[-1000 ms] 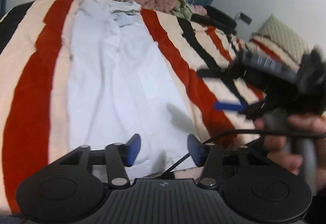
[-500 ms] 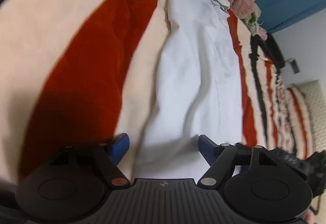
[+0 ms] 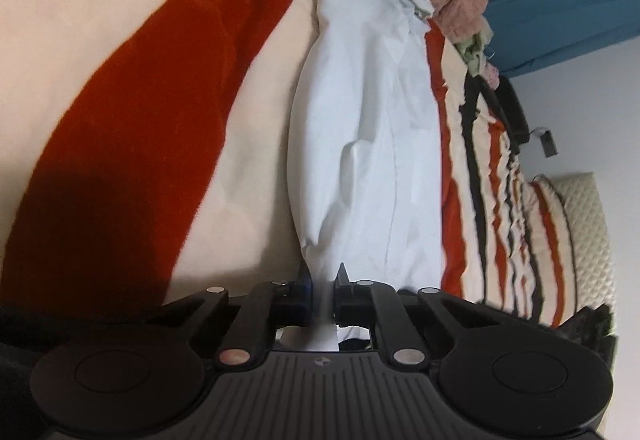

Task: Fold clothes
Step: 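Lift the hem end with both grippers and fold it toward the collar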

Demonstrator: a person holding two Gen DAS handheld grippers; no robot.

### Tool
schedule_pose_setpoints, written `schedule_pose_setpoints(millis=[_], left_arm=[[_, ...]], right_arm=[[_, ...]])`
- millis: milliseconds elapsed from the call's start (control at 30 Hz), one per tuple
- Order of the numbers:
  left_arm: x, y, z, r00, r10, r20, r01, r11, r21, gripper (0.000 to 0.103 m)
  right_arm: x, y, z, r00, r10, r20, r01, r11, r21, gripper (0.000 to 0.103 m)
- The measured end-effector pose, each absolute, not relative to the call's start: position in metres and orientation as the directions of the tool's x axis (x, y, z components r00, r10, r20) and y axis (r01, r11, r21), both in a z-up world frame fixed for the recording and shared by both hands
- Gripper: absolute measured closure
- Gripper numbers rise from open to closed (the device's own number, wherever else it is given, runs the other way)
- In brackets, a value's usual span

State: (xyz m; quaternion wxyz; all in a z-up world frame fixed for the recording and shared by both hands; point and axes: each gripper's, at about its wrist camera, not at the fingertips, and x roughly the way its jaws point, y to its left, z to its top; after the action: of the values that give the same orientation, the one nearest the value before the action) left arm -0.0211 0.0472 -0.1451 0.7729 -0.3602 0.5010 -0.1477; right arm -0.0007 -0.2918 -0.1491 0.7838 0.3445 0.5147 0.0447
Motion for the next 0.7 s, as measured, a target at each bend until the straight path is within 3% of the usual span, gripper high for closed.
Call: schedule_pose_setpoints(millis=[133,300,467,567,700], left_arm=[[-0.024,0.058,-0.12,0.519,-0.602,-0.607,-0.126,0.649,-0.751,0.095],[-0.025,0.062,-0.046,0.612,-0.606,-0.508,-0.057,0.606,-0.793,0.096],[-0.033,0.058,0.019,0.667,-0.612,-0.425,0.018,0.583,-0.812,0.096],[-0.056,0.053,0.029,0.656,-0.615,-0.437,0.028,0.599,-0.8,0.096],[-0.105,0.06,0.011,0.595,-0.622,-0.508,-0.019,0.622,-0.783,0.096]], right_arm=[[-0.006,-0.307,-0.134,0.532,0.456,-0.714,0.297,0.689,0.661,0.093],[-0.014,-0.326,-0.054,0.695,0.457,-0.555,0.146,0.666,0.731,0.095],[-0.034,-0.341,0.011,0.763,0.448,-0.466,0.037,0.689,0.724,0.096],[-0.051,-0.347,0.03,0.774,0.455,-0.441,-0.008,0.703,0.711,0.096],[-0.082,-0.344,0.006,0.731,0.473,-0.492,0.01,0.714,0.7,0.096]])
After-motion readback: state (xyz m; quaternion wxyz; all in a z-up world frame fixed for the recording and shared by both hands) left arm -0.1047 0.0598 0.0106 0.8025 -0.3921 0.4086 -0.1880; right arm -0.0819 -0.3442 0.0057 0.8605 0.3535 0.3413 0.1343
